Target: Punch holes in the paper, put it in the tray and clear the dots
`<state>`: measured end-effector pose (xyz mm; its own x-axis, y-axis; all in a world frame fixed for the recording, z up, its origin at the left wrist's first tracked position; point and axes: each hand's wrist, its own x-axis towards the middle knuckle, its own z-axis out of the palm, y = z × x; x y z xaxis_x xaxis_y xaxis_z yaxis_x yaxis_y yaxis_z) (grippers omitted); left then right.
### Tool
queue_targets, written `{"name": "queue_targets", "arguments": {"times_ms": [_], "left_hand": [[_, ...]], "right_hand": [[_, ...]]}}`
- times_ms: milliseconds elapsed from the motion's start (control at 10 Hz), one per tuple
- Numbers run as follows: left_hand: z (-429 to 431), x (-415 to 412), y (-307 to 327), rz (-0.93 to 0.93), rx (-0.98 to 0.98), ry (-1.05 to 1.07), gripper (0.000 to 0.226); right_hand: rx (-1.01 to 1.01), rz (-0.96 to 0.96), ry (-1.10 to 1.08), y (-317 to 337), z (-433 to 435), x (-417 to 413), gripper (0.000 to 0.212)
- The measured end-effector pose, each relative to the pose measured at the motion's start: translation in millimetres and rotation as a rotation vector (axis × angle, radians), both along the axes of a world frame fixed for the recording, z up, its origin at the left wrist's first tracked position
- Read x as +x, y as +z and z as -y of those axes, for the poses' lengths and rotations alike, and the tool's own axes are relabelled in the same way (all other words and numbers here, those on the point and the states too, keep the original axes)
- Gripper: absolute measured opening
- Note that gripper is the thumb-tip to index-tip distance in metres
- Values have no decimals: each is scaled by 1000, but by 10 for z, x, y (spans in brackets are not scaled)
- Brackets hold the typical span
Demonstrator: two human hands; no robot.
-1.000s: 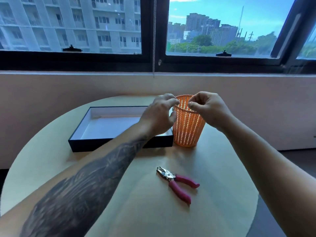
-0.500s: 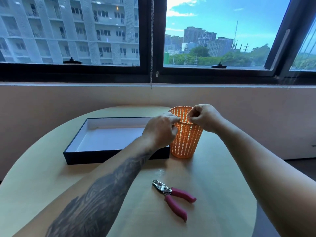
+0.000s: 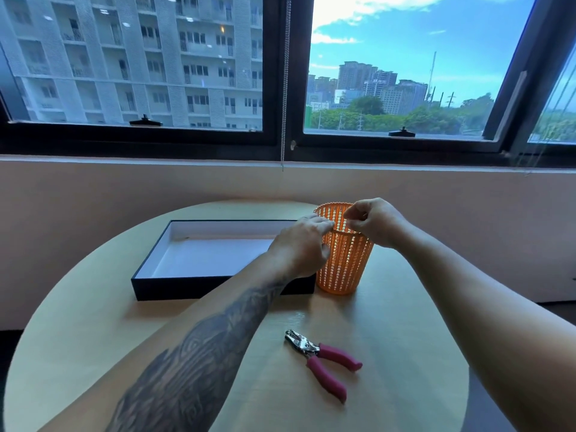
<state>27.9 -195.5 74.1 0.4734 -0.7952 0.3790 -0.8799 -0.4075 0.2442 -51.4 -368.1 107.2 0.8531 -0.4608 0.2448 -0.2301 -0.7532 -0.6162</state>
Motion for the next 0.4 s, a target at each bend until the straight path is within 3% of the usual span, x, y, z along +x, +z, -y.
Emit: {"name": "queue_targets", "arguments": {"times_ms": [100, 300, 400], "left_hand": [[-83, 10, -1, -21, 63, -15, 73], [-619, 142, 85, -66, 127, 105, 69], [-922, 173, 196, -102, 140, 201, 64]], "right_hand": [[-52, 85, 20, 11, -7, -25, 22], [-195, 211, 68, 61, -368, -115, 18], [-244, 56, 91, 58, -618, -97, 34]]}}
